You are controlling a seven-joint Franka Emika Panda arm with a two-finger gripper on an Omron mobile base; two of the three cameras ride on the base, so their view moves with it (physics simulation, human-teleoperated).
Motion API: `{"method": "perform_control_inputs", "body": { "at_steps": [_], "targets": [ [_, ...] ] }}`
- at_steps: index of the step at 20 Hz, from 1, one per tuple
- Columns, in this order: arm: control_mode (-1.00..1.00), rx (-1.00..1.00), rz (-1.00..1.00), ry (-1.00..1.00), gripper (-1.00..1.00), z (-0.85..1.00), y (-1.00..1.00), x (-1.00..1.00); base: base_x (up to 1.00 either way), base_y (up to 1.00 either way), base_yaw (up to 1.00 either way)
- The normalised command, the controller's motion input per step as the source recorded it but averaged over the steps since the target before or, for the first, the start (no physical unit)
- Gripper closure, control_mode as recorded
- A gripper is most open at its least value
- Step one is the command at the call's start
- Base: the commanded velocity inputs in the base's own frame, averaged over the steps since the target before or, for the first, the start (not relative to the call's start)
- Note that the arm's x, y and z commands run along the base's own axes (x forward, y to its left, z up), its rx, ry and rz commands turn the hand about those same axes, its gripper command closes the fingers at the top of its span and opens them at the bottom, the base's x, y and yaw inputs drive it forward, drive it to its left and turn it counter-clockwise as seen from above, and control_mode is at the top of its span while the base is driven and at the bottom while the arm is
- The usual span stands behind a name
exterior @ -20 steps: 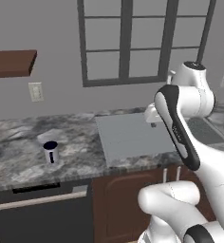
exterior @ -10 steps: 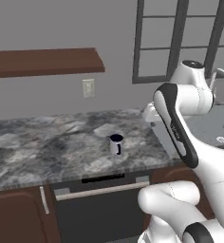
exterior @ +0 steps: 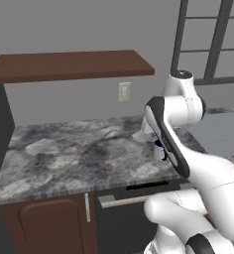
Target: Move the mug from next to the sink to the open cabinet. Then, move the bowl with the tangerine to the fridge to clear the area for faucet cleaning.
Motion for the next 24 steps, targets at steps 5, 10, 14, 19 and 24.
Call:
{"method": "perform_control_inputs", "body": {
  "at_steps": [5,10,14,19,24],
  "targets": [
    [-1.0,-0.03,-0.09,0.0,-1.0,-0.82,-0.36,0.15,0.0,0.0,0.0],
    [-1.0,0.13,-0.02,0.0,-1.0,-0.47,-0.85,0.19,0.0,0.0,0.0],
    [-1.0,0.03,0.01,0.0,-1.0,-0.25,-0.14,0.29,0.0,0.0,0.0],
    [-1.0,0.0,0.03,-0.01,-1.0,-0.42,0.0,0.41,0.0,0.0,0.0],
    [-1.0,0.0,0.0,0.01,-1.0,-0.27,-0.14,0.4,0.0,0.0,0.0]
  ]
}}
